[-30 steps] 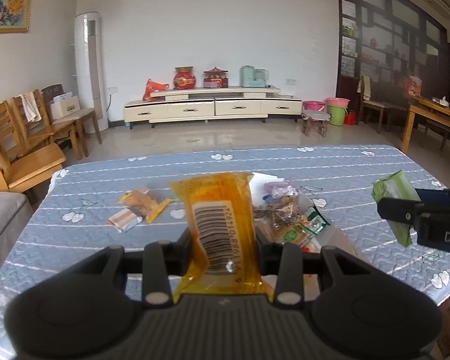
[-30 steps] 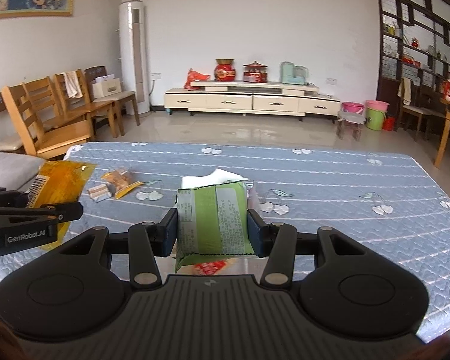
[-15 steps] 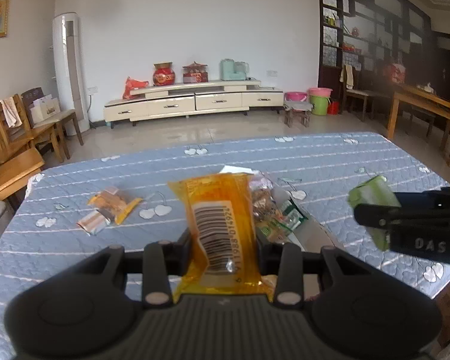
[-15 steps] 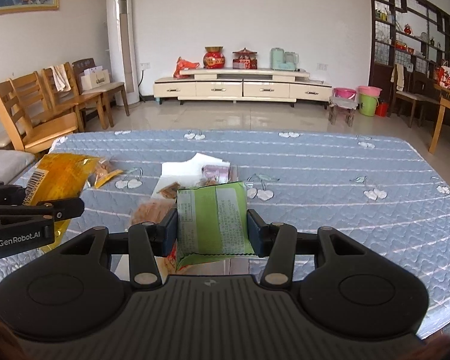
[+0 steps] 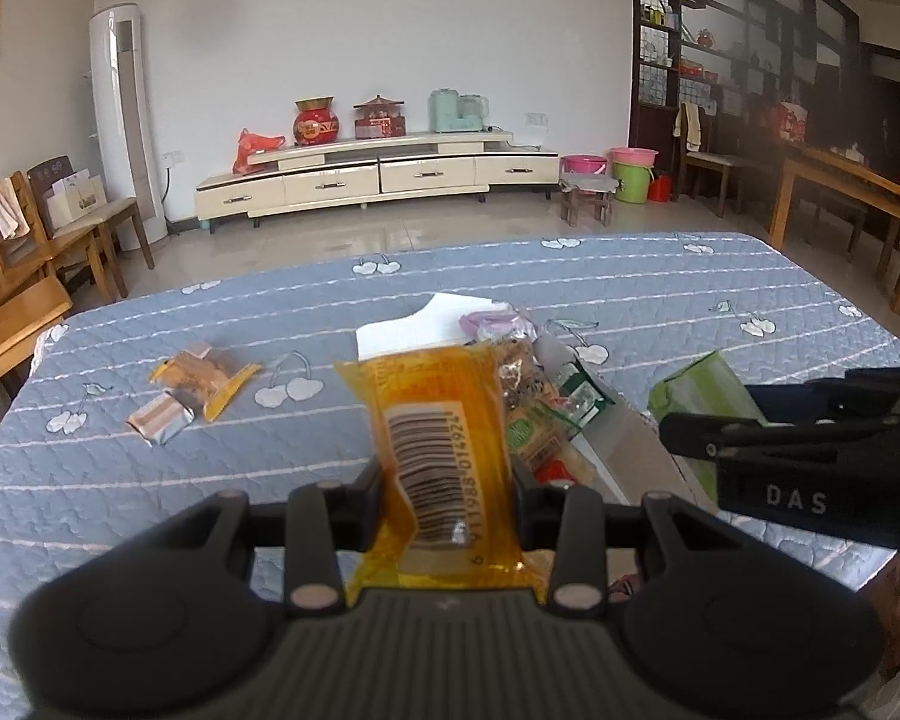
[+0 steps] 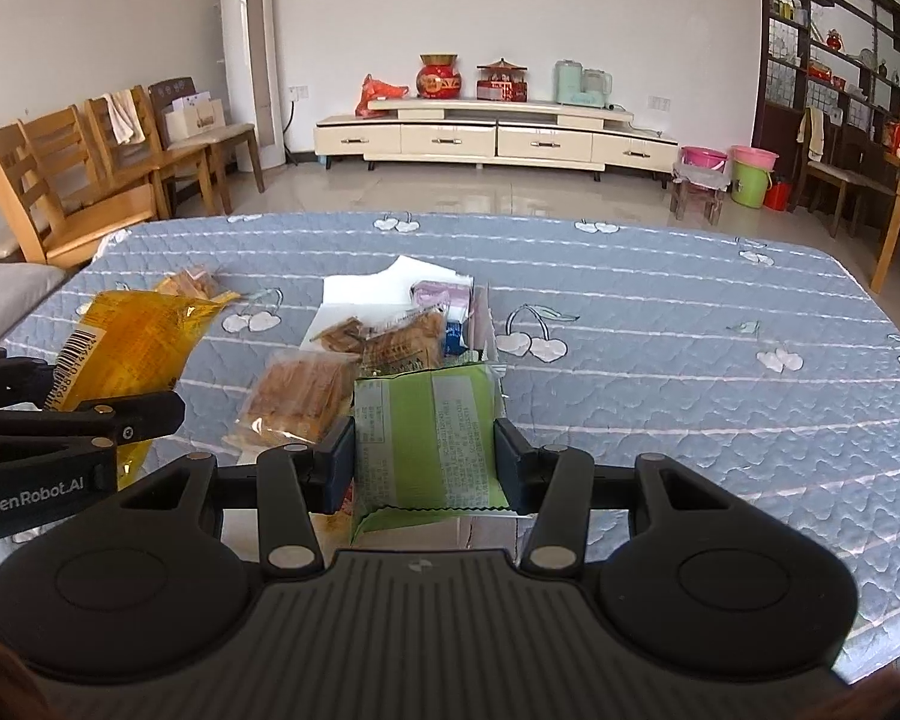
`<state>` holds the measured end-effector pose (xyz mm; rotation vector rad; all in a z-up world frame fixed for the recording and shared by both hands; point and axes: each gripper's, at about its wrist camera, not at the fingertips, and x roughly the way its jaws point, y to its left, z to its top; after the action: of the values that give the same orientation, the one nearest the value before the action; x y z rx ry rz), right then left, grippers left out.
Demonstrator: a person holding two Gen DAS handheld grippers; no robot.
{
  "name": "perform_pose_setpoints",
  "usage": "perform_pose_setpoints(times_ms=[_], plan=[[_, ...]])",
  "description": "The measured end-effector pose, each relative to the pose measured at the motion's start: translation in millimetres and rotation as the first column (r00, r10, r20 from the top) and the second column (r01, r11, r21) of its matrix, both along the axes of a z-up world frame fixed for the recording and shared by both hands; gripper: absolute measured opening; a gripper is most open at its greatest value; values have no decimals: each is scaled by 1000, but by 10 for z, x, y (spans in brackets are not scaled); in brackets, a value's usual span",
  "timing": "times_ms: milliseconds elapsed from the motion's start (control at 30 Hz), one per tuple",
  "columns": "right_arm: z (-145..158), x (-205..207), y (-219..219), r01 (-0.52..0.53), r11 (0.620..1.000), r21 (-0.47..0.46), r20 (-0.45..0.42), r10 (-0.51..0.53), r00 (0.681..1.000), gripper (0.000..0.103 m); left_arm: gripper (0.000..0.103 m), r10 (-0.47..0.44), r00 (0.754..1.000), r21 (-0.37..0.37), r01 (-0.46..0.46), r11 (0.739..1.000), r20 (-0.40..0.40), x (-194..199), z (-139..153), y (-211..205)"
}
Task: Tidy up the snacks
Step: 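Release yellow packet into tray with left tool while right tool drops green pack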
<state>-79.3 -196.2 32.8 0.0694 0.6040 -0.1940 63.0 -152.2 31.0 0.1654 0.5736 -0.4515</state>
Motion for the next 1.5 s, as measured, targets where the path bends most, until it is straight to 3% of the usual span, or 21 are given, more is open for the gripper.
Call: perform_pose_setpoints(times_ms=[367,400,500,833,900,933,967,1000,1500], plan=[[-182,189,-81,-5,1000,8,-40,5,999,59,38,-1,999,10,2,1000,-35,122,-156,-25],[-197,209,-84,-9,1000,7,-42,10,999,61,38,-3,999,10,3,1000,-37,131,-167,-27],[-202,187,-98,-4,1000,-2,-25,4,1000,78,38,-8,999,10,9,1000,-42,165,-192,-47],[-80,7,-244,95,995,-37,36,-93,995,79,38,-108,992,-27,106,994,-72,204,-255,-242],[-45,-32,-275,112,993,-35,50,-111,993,79,43,-149,986,-32,147,989,-76,186,-270,-306],[-38,-46,-283,118,993,-33,52,-116,992,79,55,-149,986,-28,147,989,-75,182,-274,-329],[-30,-55,-283,117,993,-32,57,-115,992,79,64,-146,987,-25,145,989,-68,174,-272,-333],[-17,-70,-277,117,992,-37,59,-115,992,80,65,-143,988,-22,142,990,-57,157,-265,-328],[116,-42,124,19,998,-57,77,-14,997,86,65,49,998,-8,-50,999,-27,206,-2,179]])
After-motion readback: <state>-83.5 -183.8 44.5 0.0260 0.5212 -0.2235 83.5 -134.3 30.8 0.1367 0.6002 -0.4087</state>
